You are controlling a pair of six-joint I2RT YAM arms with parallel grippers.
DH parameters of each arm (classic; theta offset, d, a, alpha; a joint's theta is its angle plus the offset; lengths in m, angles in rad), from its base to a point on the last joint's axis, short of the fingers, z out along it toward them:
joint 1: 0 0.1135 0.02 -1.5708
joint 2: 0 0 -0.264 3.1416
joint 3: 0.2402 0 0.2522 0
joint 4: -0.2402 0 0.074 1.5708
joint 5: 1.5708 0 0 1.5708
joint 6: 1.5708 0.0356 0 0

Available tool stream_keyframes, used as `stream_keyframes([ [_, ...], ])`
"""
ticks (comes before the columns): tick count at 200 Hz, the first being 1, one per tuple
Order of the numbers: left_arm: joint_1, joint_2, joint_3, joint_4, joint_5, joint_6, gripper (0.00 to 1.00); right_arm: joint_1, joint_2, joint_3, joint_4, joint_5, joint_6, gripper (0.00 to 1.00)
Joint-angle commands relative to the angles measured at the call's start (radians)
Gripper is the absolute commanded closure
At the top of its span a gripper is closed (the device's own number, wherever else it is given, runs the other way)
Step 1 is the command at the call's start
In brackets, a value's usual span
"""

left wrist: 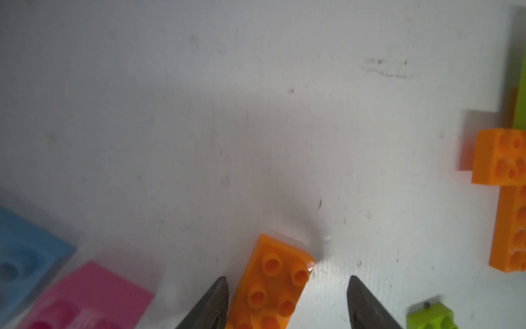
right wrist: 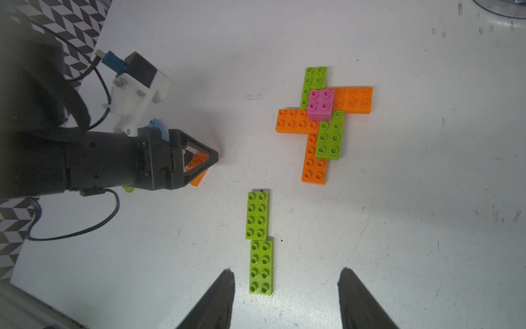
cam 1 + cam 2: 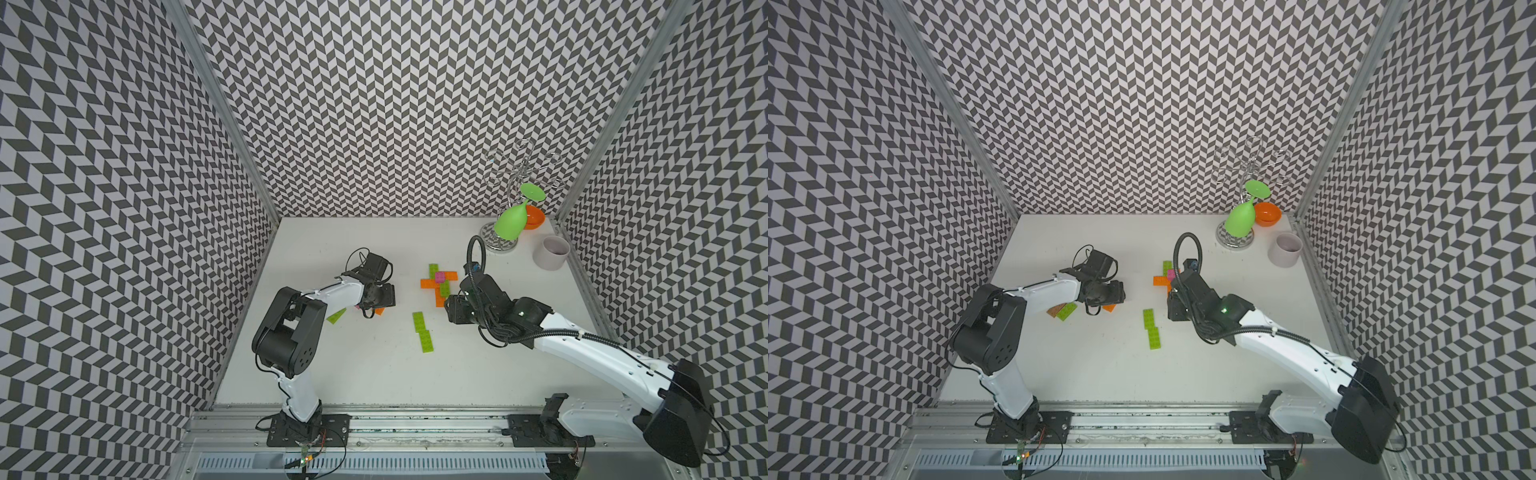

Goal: Assemble a small pinwheel with lego
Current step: Adjust the lego brick at the center of the board.

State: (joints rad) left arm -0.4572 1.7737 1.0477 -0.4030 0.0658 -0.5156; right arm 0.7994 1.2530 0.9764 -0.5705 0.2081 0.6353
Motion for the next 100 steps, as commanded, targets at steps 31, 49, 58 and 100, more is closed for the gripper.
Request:
stream_keyframes([
  [31,-0.034,-0.099,-0.147,0.105,0.154,-0.073,0.35,-0.009,-0.012,-0.010,0.084,-0.025,-0.005,0.43],
  [49,-0.027,-0.117,-0.155,0.124,0.158,-0.076,0.36,-0.009,0.005,-0.006,0.119,-0.072,-0.045,0.45],
  [58,-0.021,-0.138,-0.156,0.114,0.130,-0.078,0.35,-0.008,0.019,0.002,0.144,-0.106,-0.071,0.46],
  [100,0.081,-0.385,-0.226,0.112,0.069,-0.107,0.32,0.044,0.221,0.159,0.195,-0.281,-0.264,0.54],
])
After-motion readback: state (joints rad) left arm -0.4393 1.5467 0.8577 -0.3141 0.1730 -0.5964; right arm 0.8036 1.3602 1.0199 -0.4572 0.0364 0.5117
